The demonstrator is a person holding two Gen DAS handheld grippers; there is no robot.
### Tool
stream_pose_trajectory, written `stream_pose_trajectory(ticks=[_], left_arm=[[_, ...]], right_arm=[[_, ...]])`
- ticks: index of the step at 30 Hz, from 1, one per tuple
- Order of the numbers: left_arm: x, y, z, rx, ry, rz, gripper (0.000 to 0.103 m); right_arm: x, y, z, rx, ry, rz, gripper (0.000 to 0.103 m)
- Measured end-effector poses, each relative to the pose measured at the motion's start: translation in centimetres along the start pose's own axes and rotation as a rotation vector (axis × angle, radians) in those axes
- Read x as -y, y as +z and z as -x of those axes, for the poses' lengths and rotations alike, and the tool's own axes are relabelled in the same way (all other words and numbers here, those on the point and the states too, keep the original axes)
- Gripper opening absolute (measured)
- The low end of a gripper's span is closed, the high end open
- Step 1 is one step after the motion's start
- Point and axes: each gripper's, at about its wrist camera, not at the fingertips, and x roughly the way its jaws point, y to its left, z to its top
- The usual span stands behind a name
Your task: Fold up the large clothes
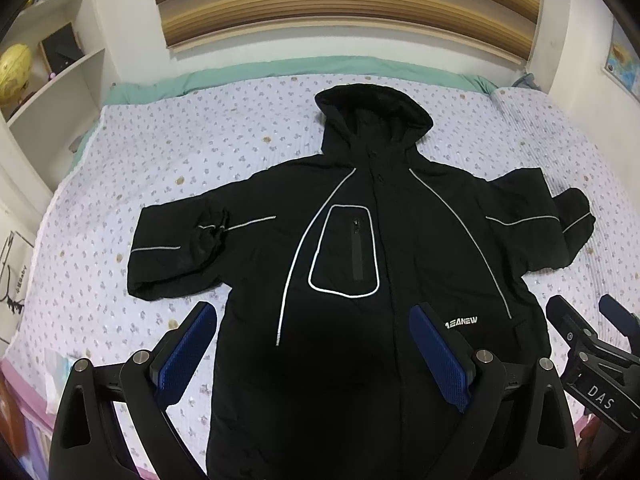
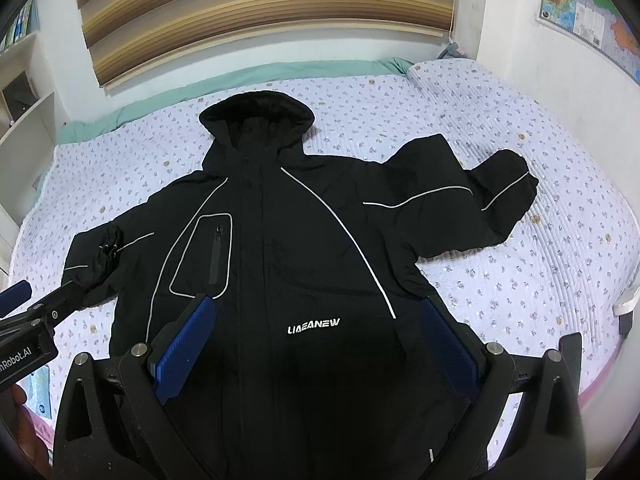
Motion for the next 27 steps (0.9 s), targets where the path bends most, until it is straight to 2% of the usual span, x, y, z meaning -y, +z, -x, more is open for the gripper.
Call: stream_pose_trajectory(ticks=[17,21,27], left_arm=[[-0.1,-0.6,0.4,-0.002,-0.017,0.002,0.097],[-0.3,-0.7,0.7,0.002,-0.048,0.010,0.097],[-0.2,-0.9,0.7,0.005,-0.036,0.013,0.097]], right_arm=[[0.5,-0.9,-0.5,-0.039,0.005,-0.021,0.102],[0.6,-0.9,-0.5,-0.046,0.014,-0.024,0.102],[0.7,-1.1,-0.4,-0.047,0.019,-0.030,0.102]])
